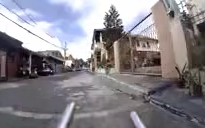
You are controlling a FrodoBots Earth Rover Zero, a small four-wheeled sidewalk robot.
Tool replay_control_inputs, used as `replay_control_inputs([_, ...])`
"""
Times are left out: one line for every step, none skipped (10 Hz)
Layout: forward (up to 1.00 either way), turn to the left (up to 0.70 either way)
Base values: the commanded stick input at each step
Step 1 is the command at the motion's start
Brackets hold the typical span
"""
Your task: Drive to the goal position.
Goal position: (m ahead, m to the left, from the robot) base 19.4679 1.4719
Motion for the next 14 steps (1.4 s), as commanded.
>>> replay_control_inputs([1.00, 0.00])
replay_control_inputs([1.00, 0.00])
replay_control_inputs([1.00, 0.00])
replay_control_inputs([1.00, 0.00])
replay_control_inputs([1.00, 0.00])
replay_control_inputs([1.00, 0.00])
replay_control_inputs([1.00, 0.07])
replay_control_inputs([1.00, 0.32])
replay_control_inputs([1.00, 0.39])
replay_control_inputs([1.00, 0.20])
replay_control_inputs([1.00, 0.00])
replay_control_inputs([1.00, 0.00])
replay_control_inputs([1.00, 0.00])
replay_control_inputs([1.00, 0.00])
